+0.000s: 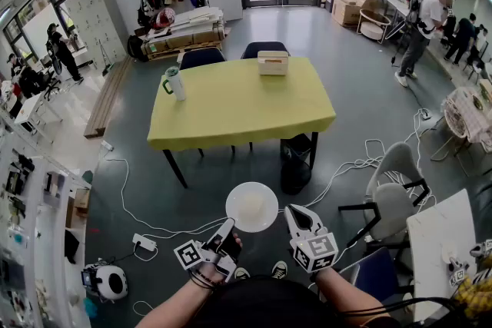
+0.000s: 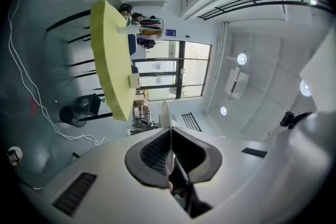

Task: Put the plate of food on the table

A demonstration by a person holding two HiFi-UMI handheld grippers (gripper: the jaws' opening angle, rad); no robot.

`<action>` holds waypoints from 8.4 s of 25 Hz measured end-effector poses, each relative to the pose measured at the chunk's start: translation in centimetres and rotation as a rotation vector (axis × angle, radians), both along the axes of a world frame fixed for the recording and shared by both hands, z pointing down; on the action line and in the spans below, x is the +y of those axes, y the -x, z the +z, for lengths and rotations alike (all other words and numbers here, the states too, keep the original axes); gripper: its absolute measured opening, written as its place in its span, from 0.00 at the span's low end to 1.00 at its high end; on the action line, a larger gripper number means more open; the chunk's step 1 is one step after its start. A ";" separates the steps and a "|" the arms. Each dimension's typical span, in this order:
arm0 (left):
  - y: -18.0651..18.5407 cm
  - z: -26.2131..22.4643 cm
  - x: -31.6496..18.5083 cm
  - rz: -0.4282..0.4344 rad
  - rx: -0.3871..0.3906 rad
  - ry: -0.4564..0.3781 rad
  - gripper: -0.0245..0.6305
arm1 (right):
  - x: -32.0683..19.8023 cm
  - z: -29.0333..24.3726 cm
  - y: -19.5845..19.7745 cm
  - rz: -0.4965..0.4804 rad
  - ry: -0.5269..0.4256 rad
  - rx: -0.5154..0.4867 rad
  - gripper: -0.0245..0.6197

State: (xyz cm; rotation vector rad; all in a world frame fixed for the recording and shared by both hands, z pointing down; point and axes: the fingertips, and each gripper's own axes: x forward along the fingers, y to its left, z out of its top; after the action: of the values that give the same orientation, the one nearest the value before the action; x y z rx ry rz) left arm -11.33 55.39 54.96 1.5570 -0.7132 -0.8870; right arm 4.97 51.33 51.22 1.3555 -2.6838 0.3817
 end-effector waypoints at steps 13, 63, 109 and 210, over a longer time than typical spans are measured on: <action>0.4 0.3 -0.9 0.004 0.006 0.009 0.06 | -0.4 0.5 1.8 -0.038 0.016 0.006 0.06; 6.9 1.2 -9.6 0.049 0.060 -0.017 0.06 | -7.4 2.1 6.5 0.083 0.047 0.040 0.06; 1.7 -0.2 -62.0 -0.012 0.044 -0.026 0.06 | -61.6 1.0 1.5 0.030 0.077 -0.009 0.06; -0.8 33.4 -88.8 -0.121 -0.514 0.583 0.18 | -75.7 15.6 -6.2 0.146 0.370 0.063 0.06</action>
State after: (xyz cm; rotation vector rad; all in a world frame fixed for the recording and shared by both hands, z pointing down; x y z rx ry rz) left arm -10.50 -33.43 88.39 1.2143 -1.3117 -0.2997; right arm 11.22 -24.38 66.86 1.4201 -2.3182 0.7896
